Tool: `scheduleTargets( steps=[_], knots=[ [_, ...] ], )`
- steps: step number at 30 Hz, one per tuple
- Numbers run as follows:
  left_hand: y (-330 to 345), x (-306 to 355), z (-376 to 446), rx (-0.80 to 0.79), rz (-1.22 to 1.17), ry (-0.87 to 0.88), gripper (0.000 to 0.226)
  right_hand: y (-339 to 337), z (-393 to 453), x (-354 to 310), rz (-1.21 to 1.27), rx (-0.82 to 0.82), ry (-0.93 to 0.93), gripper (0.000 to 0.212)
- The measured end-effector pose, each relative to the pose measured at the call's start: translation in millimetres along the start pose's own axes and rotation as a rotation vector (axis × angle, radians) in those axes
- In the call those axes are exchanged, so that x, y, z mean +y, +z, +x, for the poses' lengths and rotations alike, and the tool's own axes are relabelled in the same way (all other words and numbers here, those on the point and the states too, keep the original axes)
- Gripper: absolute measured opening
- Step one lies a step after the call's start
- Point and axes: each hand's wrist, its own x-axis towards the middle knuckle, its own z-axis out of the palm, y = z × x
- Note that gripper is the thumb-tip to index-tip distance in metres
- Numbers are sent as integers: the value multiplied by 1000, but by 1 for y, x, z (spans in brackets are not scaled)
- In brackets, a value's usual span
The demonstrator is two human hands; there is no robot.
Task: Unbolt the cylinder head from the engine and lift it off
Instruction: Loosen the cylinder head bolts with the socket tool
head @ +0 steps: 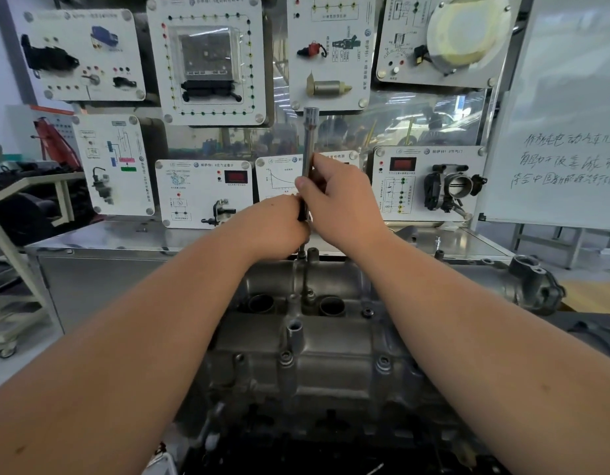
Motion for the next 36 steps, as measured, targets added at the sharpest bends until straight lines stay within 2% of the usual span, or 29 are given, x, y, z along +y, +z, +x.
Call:
scheduleTargets(
  steps=[1,3,4,5,7,11,14,16,17,20,25,29,34,36],
  knots=[
    [-1,0,0,-8,3,4,16,0,0,-1,21,-26,9,8],
    [-2,0,-1,-4,13,18,19,2,-3,-3,78,-47,32,43],
    [-2,1,-1,3,18,25,20,2,-4,-3,79,-42,39,48],
    [-1,1,-1,11,24,32,21,3,-5,-3,57,-34,24,41],
    [0,2,-1,33,37,37,21,4,-5,-3,-3,18,-12,15],
    [0,3,-2,53,1,19,23,2,0,-2,-30,53,-5,18],
    [-3,3,-5,6,-52,15,24,2,0,-2,7,-3,-6,6],
    [-4,4,-5,12,-38,19,24,3,-3,-4,39,-7,-3,34],
    [-4,4,-4,22,-28,19,24,3,-3,-4,34,5,-9,35],
    [-3,4,-2,49,-13,9,23,4,-4,-4,-23,59,-44,19],
    [-1,2,-2,44,-13,29,18,4,2,1,-50,48,-22,10],
    [-2,0,-1,6,-16,33,21,5,-3,-2,43,13,10,47],
    [-1,1,-3,53,44,47,22,7,-5,-4,-4,20,8,24],
    [-1,1,-5,71,34,40,24,8,-5,-4,-11,19,16,25]
  ],
)
